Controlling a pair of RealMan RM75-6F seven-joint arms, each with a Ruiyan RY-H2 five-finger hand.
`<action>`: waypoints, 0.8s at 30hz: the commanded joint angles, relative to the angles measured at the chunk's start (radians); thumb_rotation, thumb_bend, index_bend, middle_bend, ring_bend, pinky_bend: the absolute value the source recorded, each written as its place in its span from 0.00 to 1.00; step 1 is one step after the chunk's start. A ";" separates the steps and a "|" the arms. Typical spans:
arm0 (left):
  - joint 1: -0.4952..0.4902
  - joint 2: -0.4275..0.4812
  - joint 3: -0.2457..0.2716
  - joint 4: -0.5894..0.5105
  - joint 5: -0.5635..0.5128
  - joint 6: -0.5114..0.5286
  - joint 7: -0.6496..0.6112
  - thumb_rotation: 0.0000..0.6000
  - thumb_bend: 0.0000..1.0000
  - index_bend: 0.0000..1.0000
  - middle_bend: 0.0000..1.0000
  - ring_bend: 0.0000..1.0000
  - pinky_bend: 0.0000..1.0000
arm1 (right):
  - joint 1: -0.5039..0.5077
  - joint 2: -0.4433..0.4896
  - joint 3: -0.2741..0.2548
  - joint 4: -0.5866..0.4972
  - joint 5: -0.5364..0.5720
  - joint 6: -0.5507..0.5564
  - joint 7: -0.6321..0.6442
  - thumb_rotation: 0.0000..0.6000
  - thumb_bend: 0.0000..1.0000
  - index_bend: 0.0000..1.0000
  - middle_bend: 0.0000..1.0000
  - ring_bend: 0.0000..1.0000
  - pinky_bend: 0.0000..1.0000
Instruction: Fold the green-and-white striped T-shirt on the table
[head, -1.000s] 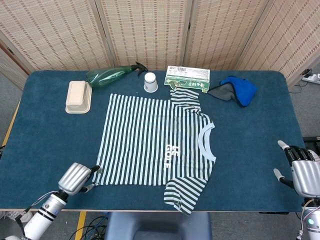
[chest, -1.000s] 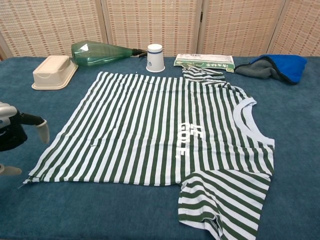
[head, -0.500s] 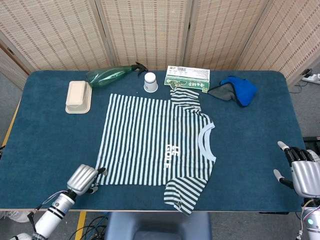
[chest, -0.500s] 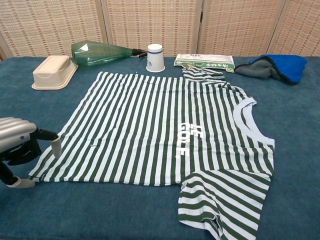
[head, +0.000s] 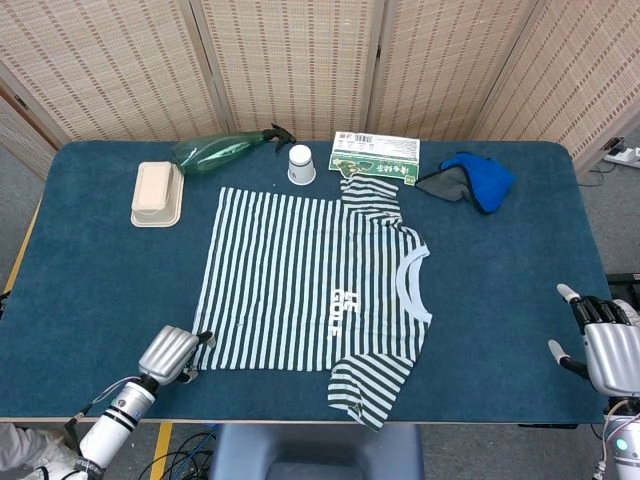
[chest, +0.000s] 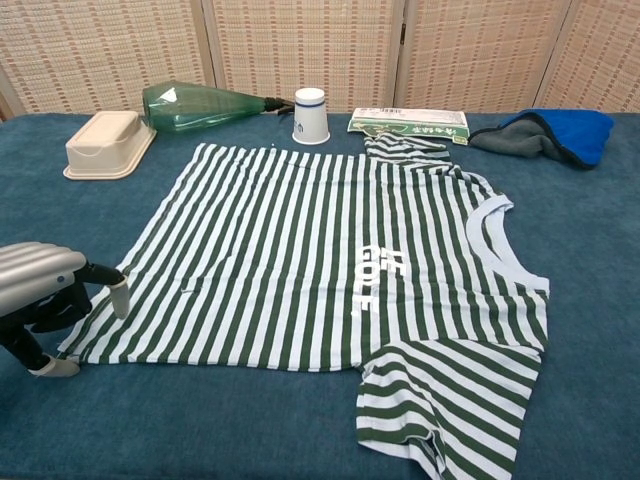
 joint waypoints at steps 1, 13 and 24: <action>-0.004 -0.005 -0.004 0.005 -0.004 0.002 0.002 1.00 0.16 0.44 0.93 0.86 1.00 | 0.000 0.000 0.000 0.000 0.000 0.000 0.000 1.00 0.24 0.14 0.28 0.26 0.23; -0.019 -0.021 -0.010 0.026 -0.020 -0.001 -0.017 1.00 0.21 0.46 0.93 0.86 1.00 | 0.000 -0.003 0.001 0.003 0.005 -0.005 -0.001 1.00 0.24 0.14 0.28 0.26 0.23; -0.025 -0.010 -0.005 0.013 -0.007 0.016 -0.044 1.00 0.36 0.47 0.93 0.86 1.00 | 0.004 -0.007 0.000 0.002 0.008 -0.014 -0.007 1.00 0.24 0.15 0.28 0.27 0.23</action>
